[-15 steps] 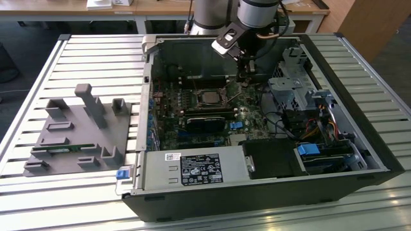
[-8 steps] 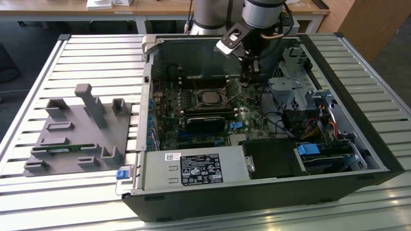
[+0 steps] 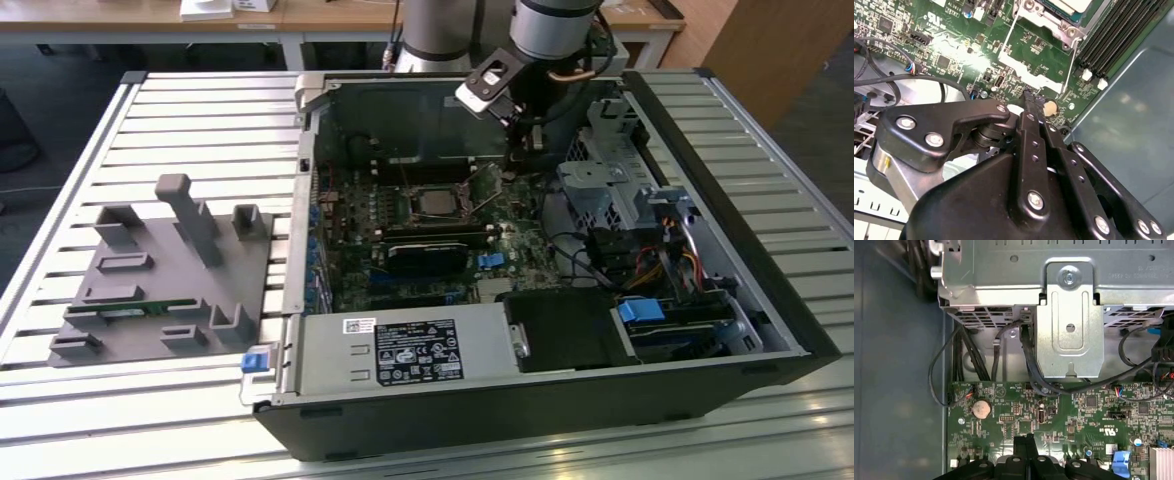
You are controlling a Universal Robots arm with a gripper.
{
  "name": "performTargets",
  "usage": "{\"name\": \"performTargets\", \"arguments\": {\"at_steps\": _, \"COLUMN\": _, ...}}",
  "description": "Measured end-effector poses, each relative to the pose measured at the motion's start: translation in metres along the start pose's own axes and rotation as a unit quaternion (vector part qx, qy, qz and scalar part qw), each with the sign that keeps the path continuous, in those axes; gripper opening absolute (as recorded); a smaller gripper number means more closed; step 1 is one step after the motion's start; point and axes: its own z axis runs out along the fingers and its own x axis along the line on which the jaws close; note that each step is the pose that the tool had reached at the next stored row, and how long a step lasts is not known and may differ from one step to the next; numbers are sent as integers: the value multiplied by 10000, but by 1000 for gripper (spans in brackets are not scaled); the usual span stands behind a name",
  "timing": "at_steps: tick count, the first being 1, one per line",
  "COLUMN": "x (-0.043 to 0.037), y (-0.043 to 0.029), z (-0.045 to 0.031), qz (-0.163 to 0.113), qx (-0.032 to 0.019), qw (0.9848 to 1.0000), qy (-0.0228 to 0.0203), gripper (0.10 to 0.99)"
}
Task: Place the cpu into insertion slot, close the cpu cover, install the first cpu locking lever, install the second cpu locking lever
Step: 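Close the cpu cover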
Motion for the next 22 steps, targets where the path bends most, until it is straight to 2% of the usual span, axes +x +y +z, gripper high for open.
{"name": "performTargets", "arguments": {"at_steps": 6, "x": 4, "y": 21, "z": 78, "qz": 24, "qx": 32, "qw": 10000, "qy": -3, "gripper": 106}}
{"name": "performTargets", "arguments": {"at_steps": 14, "x": 3, "y": 25, "z": 135, "qz": 27, "qx": 39, "qw": 10000, "qy": -3, "gripper": 106}}
{"name": "performTargets", "arguments": {"at_steps": 22, "x": 1, "y": -77, "z": 136, "qz": 27, "qx": 39, "qw": 10000, "qy": -3, "gripper": 106}}
